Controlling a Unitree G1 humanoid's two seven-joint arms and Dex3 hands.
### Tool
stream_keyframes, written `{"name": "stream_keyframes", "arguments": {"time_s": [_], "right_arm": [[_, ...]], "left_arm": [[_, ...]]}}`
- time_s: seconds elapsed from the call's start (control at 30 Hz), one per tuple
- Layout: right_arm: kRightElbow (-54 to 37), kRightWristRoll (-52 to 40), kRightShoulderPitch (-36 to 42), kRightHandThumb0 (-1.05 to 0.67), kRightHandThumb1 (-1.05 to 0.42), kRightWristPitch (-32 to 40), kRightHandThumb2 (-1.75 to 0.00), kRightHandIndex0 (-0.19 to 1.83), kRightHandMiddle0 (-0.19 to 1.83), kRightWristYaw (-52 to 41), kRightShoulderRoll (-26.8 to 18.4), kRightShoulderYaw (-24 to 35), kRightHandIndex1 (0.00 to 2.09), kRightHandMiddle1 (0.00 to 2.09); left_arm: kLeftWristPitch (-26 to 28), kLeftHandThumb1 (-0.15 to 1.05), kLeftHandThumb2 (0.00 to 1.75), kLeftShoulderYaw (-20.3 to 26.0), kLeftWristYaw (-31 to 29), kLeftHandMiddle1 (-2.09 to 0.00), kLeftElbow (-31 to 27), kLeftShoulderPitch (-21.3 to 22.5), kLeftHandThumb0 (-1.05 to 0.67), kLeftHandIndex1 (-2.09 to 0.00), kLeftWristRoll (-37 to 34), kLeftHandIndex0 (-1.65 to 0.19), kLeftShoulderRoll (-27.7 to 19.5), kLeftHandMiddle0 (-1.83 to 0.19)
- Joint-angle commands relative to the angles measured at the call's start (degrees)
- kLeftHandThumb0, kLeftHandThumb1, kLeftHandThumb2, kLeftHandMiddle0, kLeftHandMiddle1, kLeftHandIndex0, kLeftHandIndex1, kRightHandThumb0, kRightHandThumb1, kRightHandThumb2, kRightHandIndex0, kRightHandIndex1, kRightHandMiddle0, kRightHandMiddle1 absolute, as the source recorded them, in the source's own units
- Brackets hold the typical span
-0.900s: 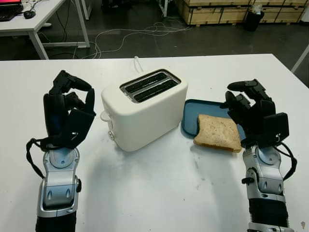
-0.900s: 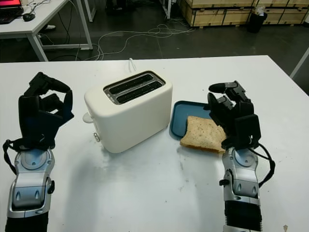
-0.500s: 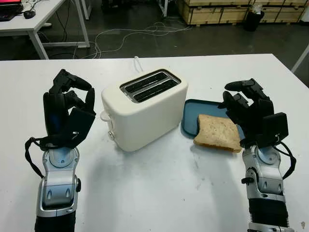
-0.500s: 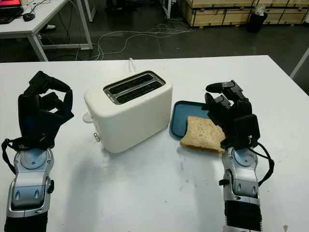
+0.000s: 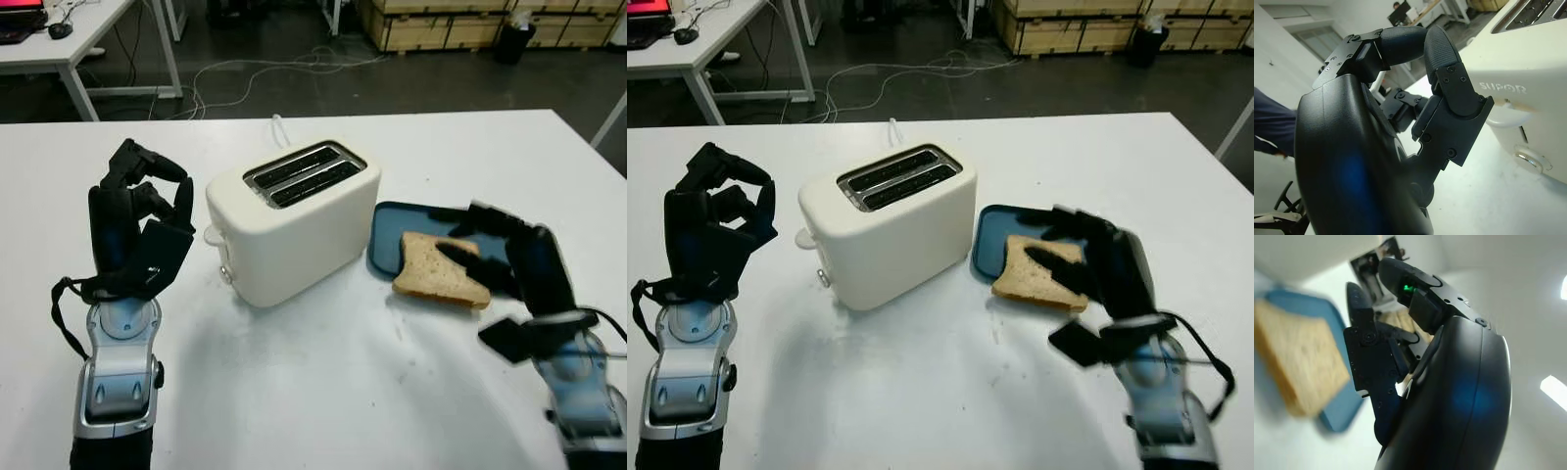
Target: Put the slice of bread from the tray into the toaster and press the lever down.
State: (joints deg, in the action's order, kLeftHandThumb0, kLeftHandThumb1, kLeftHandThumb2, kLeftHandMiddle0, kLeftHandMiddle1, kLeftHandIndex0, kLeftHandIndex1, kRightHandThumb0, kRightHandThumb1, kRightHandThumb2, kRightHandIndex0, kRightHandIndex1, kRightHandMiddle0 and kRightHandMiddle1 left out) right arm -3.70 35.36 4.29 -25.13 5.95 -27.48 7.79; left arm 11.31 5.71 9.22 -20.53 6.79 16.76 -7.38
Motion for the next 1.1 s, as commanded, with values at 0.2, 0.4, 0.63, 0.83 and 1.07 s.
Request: {"name": "stream_keyframes", "arguments": {"time_s": [0.2,0.4,0.63,0.83,1.07], "right_arm": [[-1.8,10.7,3.4,-0.5,-0.74,0.7,0.0,0.94,0.94,3.9,-4.7,-1.6,0.26,0.0],[-0.9,16.3,3.7,-0.51,-0.72,3.3,0.0,0.77,0.74,5.4,-5.5,-4.2,0.01,0.0],[0.4,20.5,2.6,-0.5,-0.72,8.2,0.0,0.51,0.55,4.5,-6.1,-8.3,0.0,0.0],[3.0,25.3,1.3,-0.49,-0.71,12.3,0.0,0.45,0.51,5.7,-7.0,-12.4,0.0,0.0],[8.3,29.5,-1.1,-0.36,-0.71,16.1,0.0,0.5,0.52,10.9,-6.8,-16.6,0.02,0.01]], "left_arm": [[0.0,0.65,1.04,0.0,0.4,-1.75,-0.1,1.4,-0.11,-1.75,0.8,-0.57,-0.2,-0.94],[-0.6,0.66,1.03,0.3,0.4,-1.75,0.0,1.5,-0.09,-1.75,0.2,-0.57,0.0,-0.93],[-0.3,0.66,1.03,0.2,0.3,-1.75,-0.2,1.5,-0.09,-1.75,0.7,-0.58,-0.2,-0.95],[-0.8,0.66,1.02,0.3,0.4,-1.75,-0.1,1.4,-0.09,-1.75,0.4,-0.57,-0.2,-0.95],[-1.3,0.65,1.04,0.4,0.1,-1.75,-0.3,1.2,-0.12,-1.75,-0.1,-0.58,-0.1,-0.96]]}}
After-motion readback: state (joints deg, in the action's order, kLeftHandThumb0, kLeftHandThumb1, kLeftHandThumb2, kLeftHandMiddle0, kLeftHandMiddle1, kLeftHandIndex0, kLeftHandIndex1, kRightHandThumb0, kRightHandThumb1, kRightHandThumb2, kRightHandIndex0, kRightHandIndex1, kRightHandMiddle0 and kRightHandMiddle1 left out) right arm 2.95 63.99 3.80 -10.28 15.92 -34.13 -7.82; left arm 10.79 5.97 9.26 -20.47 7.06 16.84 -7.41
